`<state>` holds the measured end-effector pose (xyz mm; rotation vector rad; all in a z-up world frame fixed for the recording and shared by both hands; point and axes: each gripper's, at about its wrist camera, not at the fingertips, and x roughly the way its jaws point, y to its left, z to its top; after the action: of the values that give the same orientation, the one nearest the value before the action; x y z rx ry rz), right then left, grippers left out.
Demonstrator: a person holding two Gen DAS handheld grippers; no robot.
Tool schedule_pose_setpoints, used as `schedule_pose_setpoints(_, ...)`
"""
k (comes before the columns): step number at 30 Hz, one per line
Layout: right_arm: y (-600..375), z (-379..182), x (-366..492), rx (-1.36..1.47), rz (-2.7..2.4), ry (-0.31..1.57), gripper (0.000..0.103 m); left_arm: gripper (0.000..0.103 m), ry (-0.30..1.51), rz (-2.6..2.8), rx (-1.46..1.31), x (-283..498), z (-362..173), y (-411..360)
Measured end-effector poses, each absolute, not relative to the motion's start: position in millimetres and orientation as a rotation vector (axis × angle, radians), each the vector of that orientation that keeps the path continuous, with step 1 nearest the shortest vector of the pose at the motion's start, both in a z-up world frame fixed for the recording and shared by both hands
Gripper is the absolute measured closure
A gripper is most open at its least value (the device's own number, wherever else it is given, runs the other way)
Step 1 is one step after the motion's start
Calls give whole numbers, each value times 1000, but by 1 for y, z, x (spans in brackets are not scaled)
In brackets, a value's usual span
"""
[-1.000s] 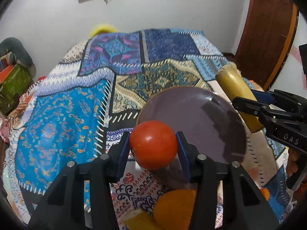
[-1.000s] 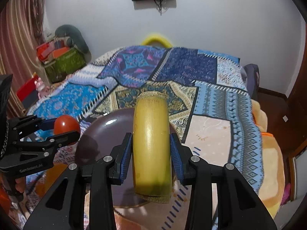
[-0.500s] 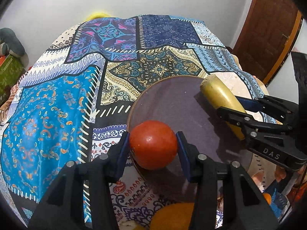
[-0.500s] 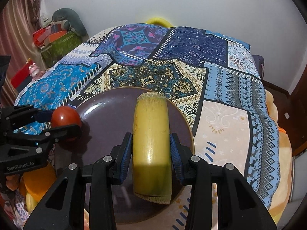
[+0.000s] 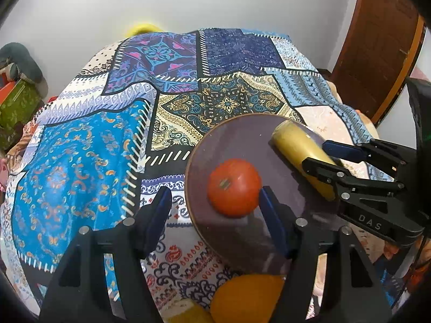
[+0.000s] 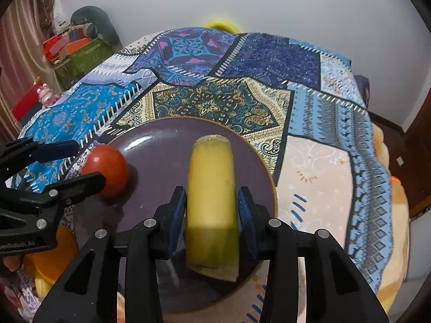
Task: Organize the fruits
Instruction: 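Carry both fruits onto the purple plate and open both tools, then grasp a large orange with the right tool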
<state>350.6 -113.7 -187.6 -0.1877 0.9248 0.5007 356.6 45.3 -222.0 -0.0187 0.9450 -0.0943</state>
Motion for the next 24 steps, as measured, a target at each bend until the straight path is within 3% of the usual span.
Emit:
schedule_pose_setpoints(2,-115,-181,346,-193,486,908,59,36,933,-89,-22,350,-215,47)
schedule_pose_setpoints(16,-132,-108,275,-148,480,773,49,33,807,-40,-13,270,-150,62)
schedule_pose_setpoints(24,-134,-83,222,-144,492,710,37,30,769,-19,-33,216,-129,74)
